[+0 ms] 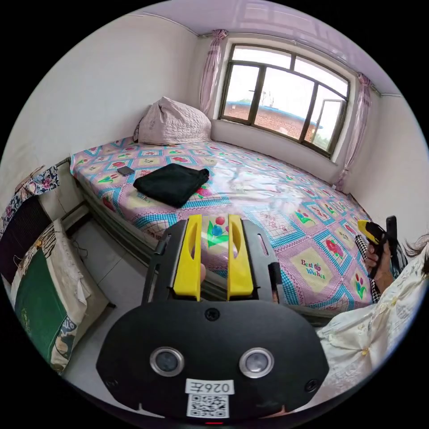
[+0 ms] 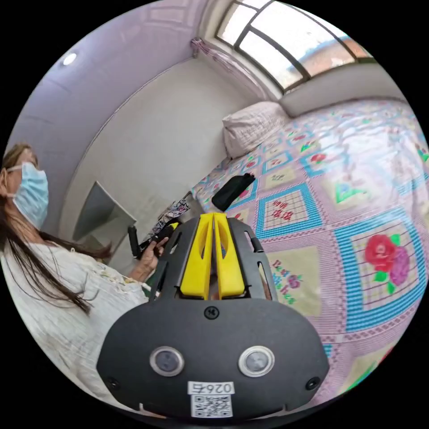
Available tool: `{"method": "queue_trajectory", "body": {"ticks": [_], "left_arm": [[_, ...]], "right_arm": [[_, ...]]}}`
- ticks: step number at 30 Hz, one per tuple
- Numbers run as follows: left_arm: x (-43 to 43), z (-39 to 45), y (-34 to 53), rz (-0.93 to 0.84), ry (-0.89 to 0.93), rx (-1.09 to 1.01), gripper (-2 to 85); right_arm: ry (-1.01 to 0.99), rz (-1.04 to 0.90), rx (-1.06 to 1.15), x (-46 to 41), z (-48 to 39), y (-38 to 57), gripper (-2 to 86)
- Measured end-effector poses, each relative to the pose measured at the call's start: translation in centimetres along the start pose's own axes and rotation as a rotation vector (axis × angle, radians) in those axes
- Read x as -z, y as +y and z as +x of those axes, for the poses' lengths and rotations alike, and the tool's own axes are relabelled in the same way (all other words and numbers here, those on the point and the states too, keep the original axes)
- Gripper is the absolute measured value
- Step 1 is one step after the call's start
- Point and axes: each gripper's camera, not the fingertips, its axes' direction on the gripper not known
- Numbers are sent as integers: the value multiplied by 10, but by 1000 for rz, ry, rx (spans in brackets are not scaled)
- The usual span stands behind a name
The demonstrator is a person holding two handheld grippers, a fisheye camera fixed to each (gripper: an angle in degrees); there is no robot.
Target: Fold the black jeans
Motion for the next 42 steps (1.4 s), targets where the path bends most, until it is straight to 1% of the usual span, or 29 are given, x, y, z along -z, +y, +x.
{"method": "queue_trajectory", "body": {"ticks": [1,4,8,12,16,18,20,23,25,27,31,33,35,36,37,41,42], "left_arm": [[-3,-10,-6,-1,17,-2,100],[-35,-48,-42,-43,88,-20,116],[-91,-68,-96,-114,142,-66,133],[-132,-62,-136,-159,103,-82,134],[-163,-51,-161,-216,33,-131,125],[-180,-50,-176,-266,0,-163,128],[-192,-56,-188,-297,12,-154,136],[-208,-70,-210,-312,6,-149,152],[-217,-79,-224,-312,-6,-158,163],[-235,-93,-241,-332,0,-185,174],[-276,-115,-255,-444,41,-247,166],[-277,-121,-255,-408,-38,-340,130],[-270,-126,-254,-361,-22,-403,127],[-265,-134,-255,-336,8,-403,124],[-263,-139,-257,-329,29,-397,120],[-235,-200,-284,-304,287,-194,90],[-223,-222,-291,-262,287,-130,89]], "right_arm": [[10,-22,-39,-16,-2,-5,-9],[87,-74,-40,-43,-19,-9,-9],[166,-92,-47,-50,-27,-6,-9],[194,-85,-96,-35,-10,-5,-9],[243,-94,-74,-26,24,-12,-9],[221,-91,-88,-26,44,-19,-9],[178,-92,-111,-31,61,-28,-9],[137,-127,-104,-48,74,-43,-9],[175,-188,-73,-72,75,-53,-8],[205,-205,-64,-93,79,-62,-6],[236,-169,-71,-156,94,-99,20],[268,-152,-58,-191,99,-122,31],[319,-117,-32,-227,105,-146,38],[351,-100,-7,-253,110,-163,44],[370,-102,5,-279,117,-182,50],[387,-154,0,-351,141,-238,81],[415,-178,6,-372,147,-254,101]]}}
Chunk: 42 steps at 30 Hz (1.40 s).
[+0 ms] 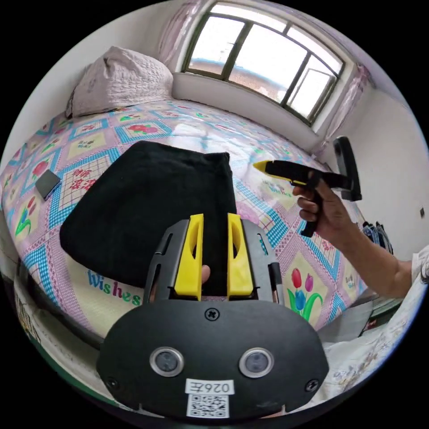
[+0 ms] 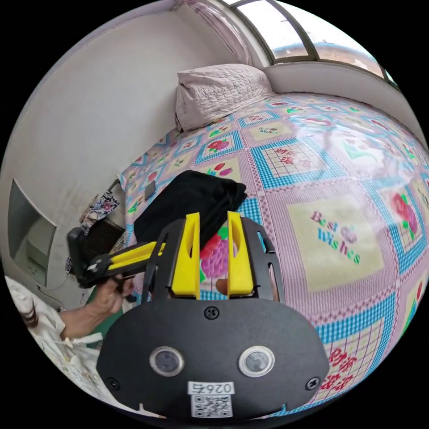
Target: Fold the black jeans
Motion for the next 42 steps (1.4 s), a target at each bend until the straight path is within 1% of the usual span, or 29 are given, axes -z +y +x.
{"method": "queue_trajectory", "body": {"ticks": [1,3,4,5,6,7,8,9,10,11,13,14,16,17,18,20,22,23,25,27,30,32,34,38,40,42], "left_arm": [[11,-10,0,36,-20,23,91],[50,-48,-3,159,-165,70,127],[58,-58,-6,182,-206,73,140],[67,-78,-13,207,-285,76,165],[69,-99,-23,195,-331,81,172],[68,-109,-29,182,-337,81,175],[60,-128,-41,139,-324,77,154],[44,-144,-54,47,-273,58,120],[34,-150,-60,-25,-226,46,96],[18,-162,-68,-147,-179,90,64],[26,-164,-74,-123,-161,87,43],[34,-166,-77,-108,-112,114,35],[48,-163,-75,-20,23,131,28],[53,-159,-73,25,122,150,25],[54,-150,-72,51,216,155,23],[53,-128,-71,54,322,131,21],[51,-99,-69,42,408,74,21],[50,-78,-65,28,464,40,21],[45,-48,-59,-17,557,-8,24],[37,-10,-44,-103,641,-57,31],[28,23,-19,-189,630,-80,38],[25,28,-5,-225,598,-43,39],[24,28,7,-261,561,-1,40],[28,27,26,-295,453,93,45],[28,32,31,-309,458,99,47],[27,37,37,-313,505,120,48]], "right_arm": [[35,-12,12,-17,-2,-17,121],[92,-37,9,-41,-2,-40,146],[108,-60,-6,-56,1,-52,156],[108,-71,-18,-63,2,-57,147],[99,-93,-40,-77,6,-65,128],[106,-124,-64,-89,7,-69,71],[145,-126,-83,-92,6,-69,42],[234,-105,-68,-89,1,-66,24],[222,-87,-31,-82,-6,-62,12],[208,-70,-27,-76,-8,-59,9],[124,-12,-14,-44,-5,-49,3],[98,-1,-25,-34,-2,-48,3],[-47,59,-91,9,23,-43,1],[-88,77,-105,20,29,-41,1],[-157,121,-126,46,42,-38,0],[-228,198,-118,93,56,-32,0],[-286,294,-48,163,65,-21,-1],[-296,313,-19,180,65,-17,-1],[-321,380,117,253,61,5,-1],[-337,396,223,301,58,31,0],[-375,353,326,361,69,91,1],[-428,290,335,383,87,134,0],[-486,181,265,397,114,192,0],[-548,25,88,392,150,267,0],[-606,-32,-28,387,173,304,-1],[-633,-70,-69,388,185,323,-1]]}}
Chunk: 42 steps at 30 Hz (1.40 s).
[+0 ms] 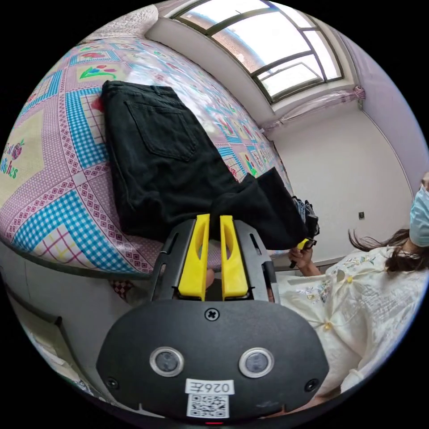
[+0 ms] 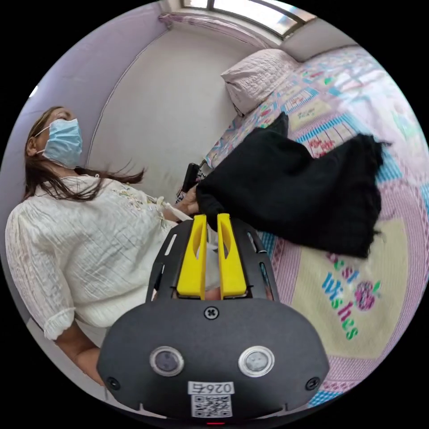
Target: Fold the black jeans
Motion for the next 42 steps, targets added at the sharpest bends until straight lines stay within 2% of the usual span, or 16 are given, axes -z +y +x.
{"method": "queue_trajectory", "body": {"ticks": [3,6,8,10,12,16,21,25,27,29,30,31,35,37,39,42], "left_arm": [[-6,0,10,-32,145,-10,48],[-11,3,21,-99,215,-46,47],[-8,4,26,-110,190,-53,48],[-1,-1,28,-110,178,-39,48],[10,-10,30,-98,165,-23,48],[15,-33,28,-154,149,24,49],[-7,-42,8,-282,129,-39,50],[-10,-50,5,-297,197,-56,46],[-4,-66,12,-299,282,-30,16],[6,-84,22,-290,358,5,-2],[16,-97,29,-262,373,48,-5],[23,-103,31,-236,356,77,-6],[69,-102,11,49,188,72,-4],[71,-86,-18,126,101,31,4],[51,-60,-66,169,99,-53,74],[4,-30,-125,91,221,-87,195]], "right_arm": [[-50,-34,-40,20,9,16,1],[-41,-10,-69,51,13,14,14],[-12,60,-81,74,13,4,21],[62,273,-58,109,3,-15,28],[121,341,-22,118,-5,-41,38],[278,268,17,63,-5,-139,66],[232,140,-57,-65,36,-240,100],[414,41,-138,-162,62,-290,115],[501,1,-163,-192,71,-301,105],[559,-95,-176,-222,83,-305,40],[636,-82,-169,-230,83,-302,16],[632,-83,-165,-231,82,-299,-1],[492,48,-185,-210,68,-285,-13],[451,122,-125,-207,39,-272,-14],[426,150,-66,-214,13,-261,-15],[454,132,29,-238,-25,-243,-15]]}}
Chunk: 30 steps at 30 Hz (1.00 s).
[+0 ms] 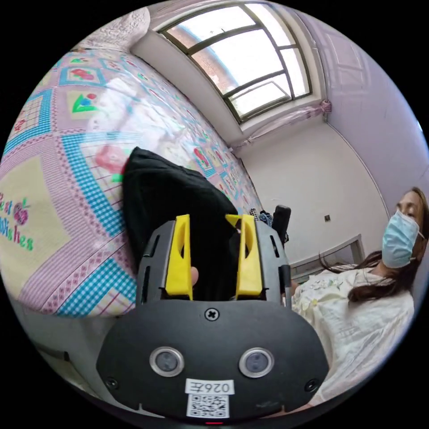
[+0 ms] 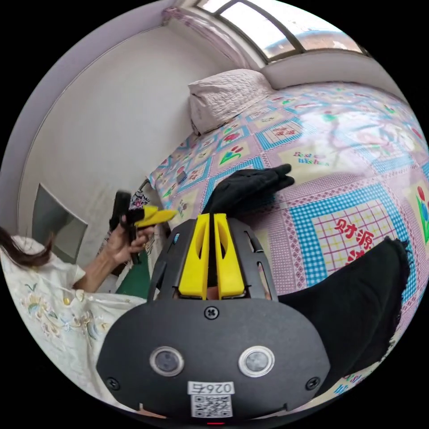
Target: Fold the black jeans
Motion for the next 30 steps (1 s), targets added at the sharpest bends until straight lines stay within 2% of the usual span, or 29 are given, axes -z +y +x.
{"method": "queue_trajectory", "body": {"ticks": [2,3,7,9,11,12,13,16,17,19,21,23,27,30], "left_arm": [[-33,12,-23,-67,-23,-39,242],[-52,21,-34,-107,-97,-76,258],[-106,48,-50,-255,-232,-179,289],[-142,60,-51,-425,-339,-270,270],[-162,63,-52,-542,-429,-323,166],[-174,62,-51,-632,-559,-399,142],[-180,61,-50,-670,-562,-431,130],[-175,44,-53,-626,-445,-348,72],[-162,33,-55,-552,-326,-282,65],[-137,12,-53,-415,-115,-178,61],[-112,-14,-41,-239,192,-59,59],[-106,-14,-29,-153,355,-64,59],[-136,27,-7,-177,553,-170,59],[-169,68,1,-243,584,-253,59]], "right_arm": [[49,-17,72,-5,-25,11,-15],[91,-34,117,-9,-38,18,-15],[219,-63,214,-20,-60,41,-15],[239,-83,232,-25,-62,49,-14],[260,-126,239,-33,-63,57,-14],[261,-145,254,-39,-64,65,-13],[271,-131,259,-40,-66,72,-12],[292,-138,200,-34,-50,84,-8],[266,-104,173,-25,-44,87,-7],[66,17,-1,18,1,99,11],[-90,114,-157,49,44,112,28],[-171,189,-283,72,83,127,55],[-367,334,-399,116,140,147,177],[-465,449,-360,156,148,159,220]]}}
